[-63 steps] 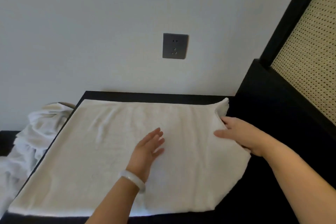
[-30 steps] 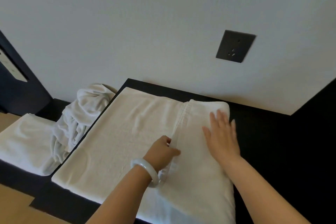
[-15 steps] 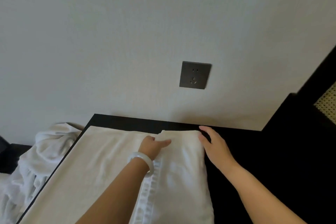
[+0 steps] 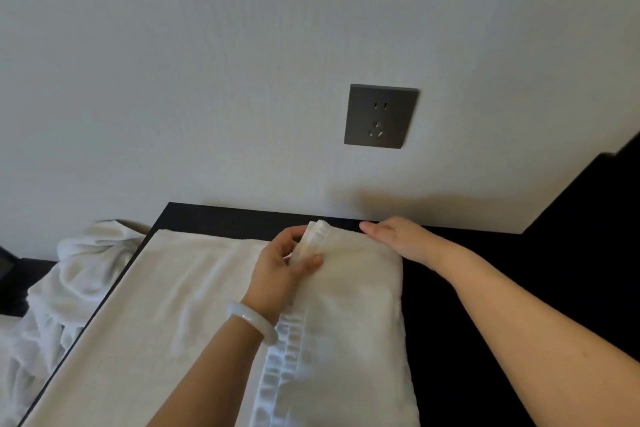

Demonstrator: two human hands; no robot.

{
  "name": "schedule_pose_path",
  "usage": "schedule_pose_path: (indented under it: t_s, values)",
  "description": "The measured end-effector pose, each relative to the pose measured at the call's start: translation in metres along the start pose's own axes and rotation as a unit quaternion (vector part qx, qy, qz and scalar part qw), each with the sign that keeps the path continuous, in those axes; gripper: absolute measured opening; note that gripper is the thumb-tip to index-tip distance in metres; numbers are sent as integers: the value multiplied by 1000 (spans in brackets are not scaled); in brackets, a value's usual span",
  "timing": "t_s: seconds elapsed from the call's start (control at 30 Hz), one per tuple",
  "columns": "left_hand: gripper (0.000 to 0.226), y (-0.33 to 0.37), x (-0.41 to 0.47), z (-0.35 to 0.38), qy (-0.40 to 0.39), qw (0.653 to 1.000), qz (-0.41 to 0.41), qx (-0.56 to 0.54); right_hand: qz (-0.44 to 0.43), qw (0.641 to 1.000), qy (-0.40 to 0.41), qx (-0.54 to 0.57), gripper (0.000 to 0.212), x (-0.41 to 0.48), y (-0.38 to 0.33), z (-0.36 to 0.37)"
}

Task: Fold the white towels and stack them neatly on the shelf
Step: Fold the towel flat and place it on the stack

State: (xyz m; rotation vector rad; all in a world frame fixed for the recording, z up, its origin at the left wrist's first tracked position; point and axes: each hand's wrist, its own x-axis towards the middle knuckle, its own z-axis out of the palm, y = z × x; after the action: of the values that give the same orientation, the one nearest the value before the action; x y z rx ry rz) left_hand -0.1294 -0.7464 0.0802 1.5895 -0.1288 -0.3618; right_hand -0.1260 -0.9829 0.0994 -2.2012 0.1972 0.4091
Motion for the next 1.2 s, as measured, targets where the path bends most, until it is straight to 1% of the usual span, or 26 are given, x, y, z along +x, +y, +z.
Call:
schedule_pose_path:
  t_s: [0.07, 0.13, 0.2, 0.23, 0.3, 0.37, 0.43, 0.5, 0.57, 0.6, 0.67, 0.77, 0.9, 1.07, 1.13, 1.2]
  values:
    - [36, -8, 0, 1, 37, 999, -5, 40, -38, 999, 32, 3, 30, 3, 11, 6]
    - [38, -14, 1, 0, 67, 995, -19, 72, -74, 994, 62, 42, 16, 3, 15, 11]
    - [36, -18, 3, 0, 75, 992, -41, 93, -89, 990, 77, 76, 12, 1, 15, 13]
    - [36, -17, 4, 0, 65, 991, -61, 103, -86, 991, 76, 67, 14, 1, 15, 13]
    - [36, -16, 6, 1, 27, 989, -106, 103, -68, 995, 70, -9, 24, 2, 16, 12]
    - [25, -16, 7, 1, 5, 990, -106, 90, -36, 991, 72, -105, 38, 5, 16, 11]
    - [13, -21, 5, 2, 35, 994, -75, 64, -7, 982, 86, -170, 41, 7, 15, 11]
    - [9, -28, 3, 5, 82, 994, -59, 50, 29, 975, 98, -199, 41, 9, 14, 15]
    - [15, -34, 5, 9, 120, 987, -48, 95, 58, 971, 116, -202, 43, 11, 17, 25]
    - [21, -36, 6, 10, 126, 984, -47, 114, 61, 969, 131, -201, 43, 10, 18, 30]
    - [31, -36, 8, 10, 121, 983, -55, 126, 57, 964, 164, -200, 43, 5, 18, 36]
    - [33, -39, 10, 11, 115, 981, -58, 145, 49, 957, 195, -207, 44, -5, 12, 39]
    - [26, -43, 8, 10, 121, 980, -32, 156, 32, 920, 238, -309, 46, -5, 10, 62]
    - [22, -40, 10, 8, 105, 982, -25, 157, 83, 906, 213, -356, 58, 3, 13, 73]
    - [22, -40, 11, 7, 98, 981, -27, 166, 66, 892, 210, -395, 62, 6, 7, 72]
    - [21, -40, 11, 6, 93, 980, -29, 174, 9, 883, 237, -404, 65, -1, 4, 82]
